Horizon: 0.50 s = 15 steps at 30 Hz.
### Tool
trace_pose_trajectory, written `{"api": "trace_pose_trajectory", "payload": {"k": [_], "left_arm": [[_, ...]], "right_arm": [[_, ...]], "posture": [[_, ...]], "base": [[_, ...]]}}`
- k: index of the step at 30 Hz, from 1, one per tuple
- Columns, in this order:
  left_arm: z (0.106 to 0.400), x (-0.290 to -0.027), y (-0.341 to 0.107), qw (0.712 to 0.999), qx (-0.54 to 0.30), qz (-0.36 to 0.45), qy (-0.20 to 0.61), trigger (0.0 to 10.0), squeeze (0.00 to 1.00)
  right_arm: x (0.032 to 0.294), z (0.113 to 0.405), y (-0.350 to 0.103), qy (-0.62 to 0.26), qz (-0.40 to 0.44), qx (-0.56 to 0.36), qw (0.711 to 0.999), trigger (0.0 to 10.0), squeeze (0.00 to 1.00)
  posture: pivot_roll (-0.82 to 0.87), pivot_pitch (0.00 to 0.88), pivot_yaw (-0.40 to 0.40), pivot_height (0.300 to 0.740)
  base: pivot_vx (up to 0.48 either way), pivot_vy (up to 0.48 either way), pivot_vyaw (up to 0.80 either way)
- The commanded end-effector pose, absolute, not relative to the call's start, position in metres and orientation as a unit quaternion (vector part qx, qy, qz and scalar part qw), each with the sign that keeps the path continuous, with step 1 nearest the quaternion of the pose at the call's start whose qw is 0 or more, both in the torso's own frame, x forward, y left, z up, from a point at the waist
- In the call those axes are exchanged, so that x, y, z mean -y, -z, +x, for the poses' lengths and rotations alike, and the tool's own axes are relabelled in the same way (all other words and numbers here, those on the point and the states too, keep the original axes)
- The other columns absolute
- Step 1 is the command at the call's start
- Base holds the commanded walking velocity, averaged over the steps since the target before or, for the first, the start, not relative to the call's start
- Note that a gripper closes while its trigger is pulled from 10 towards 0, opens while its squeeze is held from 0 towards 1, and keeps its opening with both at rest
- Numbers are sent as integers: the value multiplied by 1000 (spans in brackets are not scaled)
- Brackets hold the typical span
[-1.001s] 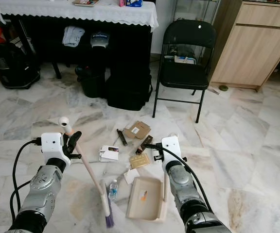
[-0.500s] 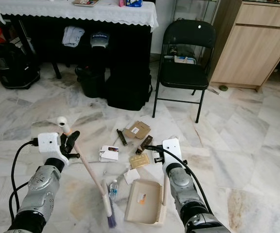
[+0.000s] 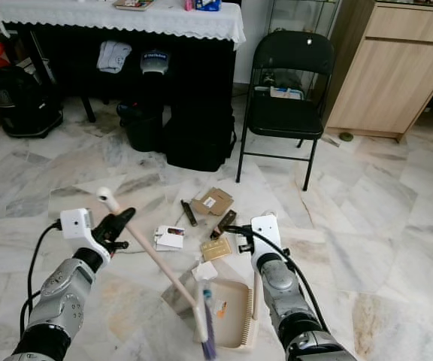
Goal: Sweep floor
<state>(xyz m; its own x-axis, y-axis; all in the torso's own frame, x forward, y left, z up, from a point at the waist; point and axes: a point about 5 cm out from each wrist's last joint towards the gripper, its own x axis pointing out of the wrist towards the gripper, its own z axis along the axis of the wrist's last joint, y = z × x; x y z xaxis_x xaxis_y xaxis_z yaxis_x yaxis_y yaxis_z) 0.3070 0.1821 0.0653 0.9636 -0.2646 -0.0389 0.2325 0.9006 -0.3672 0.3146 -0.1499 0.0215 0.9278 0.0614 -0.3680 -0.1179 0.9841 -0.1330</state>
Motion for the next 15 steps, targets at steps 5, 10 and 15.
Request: {"api": "trace_pose_trajectory", "payload": {"k": [5,10,15], "left_arm": [[306,-184,-74,961,-30,-222,163,10000,0],[305,-186,-83,958,-19,-227,174,10000,0],[311,-200,-94,975,7,-182,123,10000,0]], "right_arm": [[149,313,-20,-47,-76,-188,978,10000,0],[149,313,-20,-48,-76,-188,978,10000,0],[148,313,-20,-49,-76,-188,978,10000,0]], "posture": [[48,0,-60,740],[49,0,-60,740],[53,0,-59,740]], "base": [[0,0,0],[0,0,0],[0,0,0]]}}
